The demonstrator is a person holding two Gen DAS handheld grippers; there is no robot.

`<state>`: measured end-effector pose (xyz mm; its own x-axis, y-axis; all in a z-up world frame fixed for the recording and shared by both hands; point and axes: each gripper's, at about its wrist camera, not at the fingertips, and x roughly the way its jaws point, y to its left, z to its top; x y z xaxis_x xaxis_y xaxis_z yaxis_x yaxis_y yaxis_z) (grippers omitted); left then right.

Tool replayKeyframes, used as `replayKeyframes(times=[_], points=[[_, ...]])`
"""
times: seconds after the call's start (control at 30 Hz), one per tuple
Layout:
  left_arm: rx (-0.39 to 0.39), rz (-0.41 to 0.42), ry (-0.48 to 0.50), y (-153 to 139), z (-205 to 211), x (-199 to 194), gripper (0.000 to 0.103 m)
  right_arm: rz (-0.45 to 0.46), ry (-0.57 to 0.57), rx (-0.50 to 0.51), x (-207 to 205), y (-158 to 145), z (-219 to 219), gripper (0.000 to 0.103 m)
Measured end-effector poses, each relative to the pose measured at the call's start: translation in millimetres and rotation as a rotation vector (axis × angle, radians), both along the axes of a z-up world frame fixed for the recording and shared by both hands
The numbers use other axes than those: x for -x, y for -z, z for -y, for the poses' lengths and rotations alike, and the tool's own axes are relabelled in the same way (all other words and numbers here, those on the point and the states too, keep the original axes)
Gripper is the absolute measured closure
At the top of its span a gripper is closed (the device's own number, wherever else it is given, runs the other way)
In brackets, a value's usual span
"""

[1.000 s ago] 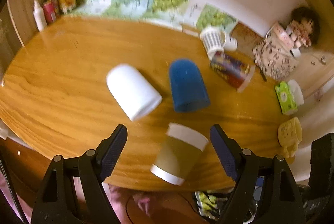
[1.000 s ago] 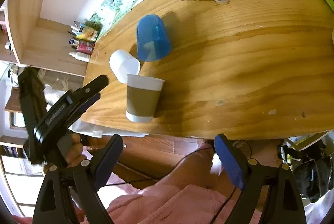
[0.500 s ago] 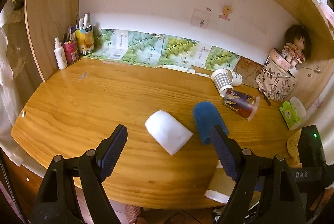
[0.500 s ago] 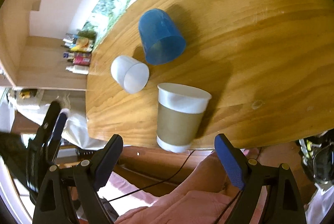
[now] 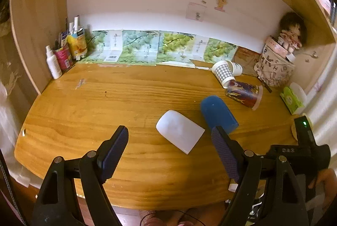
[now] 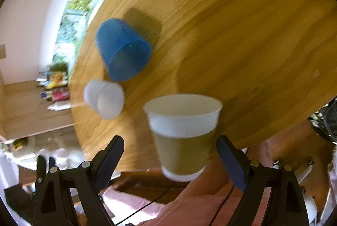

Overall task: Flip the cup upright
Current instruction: 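Grasp the upright kraft-brown cup with the right gripper while the left gripper releases it, then carry the upright kraft-brown cup with the right gripper over the desk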

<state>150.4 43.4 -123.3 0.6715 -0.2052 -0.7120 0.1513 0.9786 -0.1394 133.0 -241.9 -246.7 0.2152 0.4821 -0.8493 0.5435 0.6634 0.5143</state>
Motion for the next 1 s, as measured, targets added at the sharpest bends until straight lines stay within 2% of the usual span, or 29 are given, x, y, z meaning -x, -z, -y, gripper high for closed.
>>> replayKeyframes(times=[0.1, 0.47, 0.6, 0.67, 1.0], points=[[-0.023, 0.002, 0.035, 0, 0, -2, 0.019, -0.032, 0.014, 0.075, -3, 4, -1, 0.013], [-0.047, 0.002, 0.138, 1, -13, -15, 0.019, -0.051, 0.072, 0.102, -11, 20, -4, 0.013], [-0.048, 0.008, 0.165, 2, -19, -20, 0.019, -0.038, 0.075, 0.128, -13, 20, -11, 0.023], [-0.047, 0.010, 0.176, 2, -21, -23, 0.019, -0.037, 0.082, 0.133, -14, 22, -14, 0.033], [-0.030, 0.022, 0.238, 1, -29, -33, 0.019, 0.056, 0.092, 0.200, -14, 10, -31, 0.036]])
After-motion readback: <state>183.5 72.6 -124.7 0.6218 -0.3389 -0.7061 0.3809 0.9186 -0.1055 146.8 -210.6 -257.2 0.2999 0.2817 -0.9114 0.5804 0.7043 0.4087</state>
